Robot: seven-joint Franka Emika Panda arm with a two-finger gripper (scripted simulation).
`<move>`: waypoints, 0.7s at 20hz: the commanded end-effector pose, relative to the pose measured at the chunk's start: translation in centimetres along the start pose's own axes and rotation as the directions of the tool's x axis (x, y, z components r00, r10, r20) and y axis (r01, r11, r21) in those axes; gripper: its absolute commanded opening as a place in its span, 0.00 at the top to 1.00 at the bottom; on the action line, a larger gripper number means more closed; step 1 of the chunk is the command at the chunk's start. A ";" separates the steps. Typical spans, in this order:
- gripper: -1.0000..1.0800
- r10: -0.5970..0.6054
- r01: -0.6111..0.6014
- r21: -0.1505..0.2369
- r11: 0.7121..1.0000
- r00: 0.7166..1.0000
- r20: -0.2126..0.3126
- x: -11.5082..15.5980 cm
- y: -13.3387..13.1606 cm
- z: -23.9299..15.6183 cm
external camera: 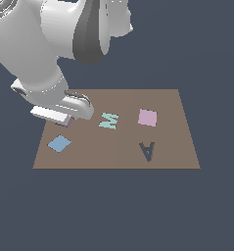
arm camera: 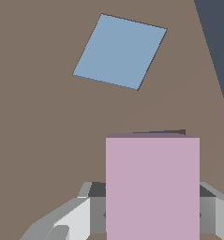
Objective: Insert a designated object into the corresponding slot on a board.
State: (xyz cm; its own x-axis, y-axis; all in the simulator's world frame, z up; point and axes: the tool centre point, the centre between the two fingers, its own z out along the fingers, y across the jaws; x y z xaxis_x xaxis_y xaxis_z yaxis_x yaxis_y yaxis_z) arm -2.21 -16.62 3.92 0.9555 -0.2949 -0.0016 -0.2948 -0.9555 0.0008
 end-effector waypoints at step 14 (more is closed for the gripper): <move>1.00 -0.059 0.059 0.000 0.998 0.998 0.000 -0.1 1.2 -0.1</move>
State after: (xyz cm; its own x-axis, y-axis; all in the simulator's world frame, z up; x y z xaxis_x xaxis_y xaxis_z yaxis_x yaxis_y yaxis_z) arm -2.67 -17.76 3.98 0.9714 -0.2373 -0.0020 -0.2373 -0.9714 0.0008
